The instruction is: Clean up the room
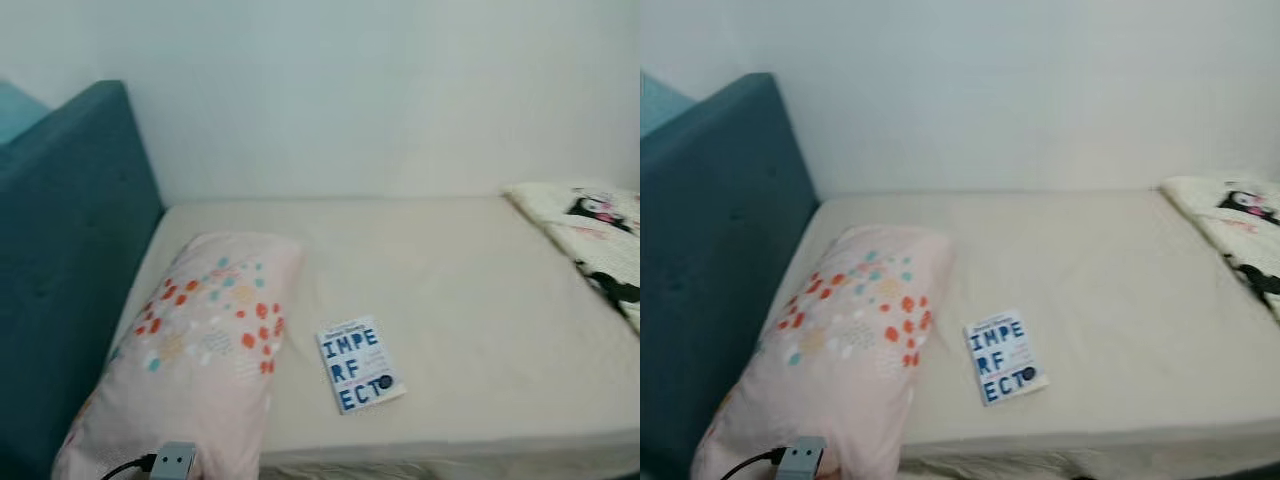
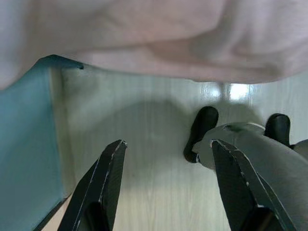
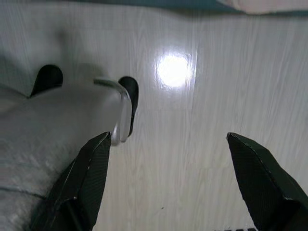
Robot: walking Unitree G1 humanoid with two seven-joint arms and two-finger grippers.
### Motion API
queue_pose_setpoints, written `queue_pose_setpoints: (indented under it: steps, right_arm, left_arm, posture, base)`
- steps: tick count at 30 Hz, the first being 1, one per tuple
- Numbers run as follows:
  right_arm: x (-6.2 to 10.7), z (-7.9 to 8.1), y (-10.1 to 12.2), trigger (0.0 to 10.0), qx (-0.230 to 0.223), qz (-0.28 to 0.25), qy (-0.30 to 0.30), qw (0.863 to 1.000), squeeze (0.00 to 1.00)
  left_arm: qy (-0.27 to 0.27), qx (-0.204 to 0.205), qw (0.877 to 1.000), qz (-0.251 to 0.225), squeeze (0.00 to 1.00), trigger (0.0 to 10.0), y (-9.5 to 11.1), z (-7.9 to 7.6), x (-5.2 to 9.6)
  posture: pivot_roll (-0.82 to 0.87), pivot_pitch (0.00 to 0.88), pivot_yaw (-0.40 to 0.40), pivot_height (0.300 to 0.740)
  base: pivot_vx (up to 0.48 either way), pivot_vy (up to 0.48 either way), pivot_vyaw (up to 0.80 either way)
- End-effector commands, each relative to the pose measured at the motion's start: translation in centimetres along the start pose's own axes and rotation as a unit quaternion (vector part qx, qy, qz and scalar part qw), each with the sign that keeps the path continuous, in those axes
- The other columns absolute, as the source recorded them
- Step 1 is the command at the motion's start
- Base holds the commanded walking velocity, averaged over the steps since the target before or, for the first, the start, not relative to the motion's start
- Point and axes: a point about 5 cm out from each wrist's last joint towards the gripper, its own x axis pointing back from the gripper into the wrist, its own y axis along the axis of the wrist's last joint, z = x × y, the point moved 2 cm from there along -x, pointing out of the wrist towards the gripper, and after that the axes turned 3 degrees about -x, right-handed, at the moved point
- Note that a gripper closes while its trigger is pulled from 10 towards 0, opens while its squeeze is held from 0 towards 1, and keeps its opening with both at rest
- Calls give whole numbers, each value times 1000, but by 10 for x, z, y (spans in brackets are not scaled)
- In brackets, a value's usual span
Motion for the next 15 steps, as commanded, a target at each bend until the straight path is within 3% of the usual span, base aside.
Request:
queue_pose_setpoints:
  steps: [1, 6, 8, 11, 15]
  right_arm:
    - [0, 7, -2, 10000, 0, 6, 7, 1000, 0]
    - [0, 1, -2, 10000, -7, 7, 0, 1000, 0]
    - [0, 0, -1, 10000, -1, 7, 1, 1000, 0]
    - [0, 1, 0, 10000, 23, 7, 3, 1000, 0]
    - [-1, 2, 4, 10000, 16, 3, 4, 1000, 0]
  left_arm:
    - [-7, 0, 1000, 7, 0, 10000, -2, -3, 0]
    - [-15, 6, 1000, 6, 0, 10000, -2, -5, 0]
    - [-18, 4, 1000, 7, 0, 10000, -2, -6, 0]
    - [-21, 3, 1000, 9, 0, 10000, -2, -6, 0]
    - [-21, 6, 1000, 9, 0, 10000, -3, -7, 0]
  posture:
    - [-6, 0, -44, 740]
    - [-9, 0, -42, 740]
    - [-11, 0, -43, 740]
    - [-13, 0, -44, 740]
    - [-13, 0, -45, 740]
  base:
    - [0, 0, 444]
    - [0, 0, 178]
    - [0, -465, 0]
    - [0, -466, 794]
    - [0, -469, 794]
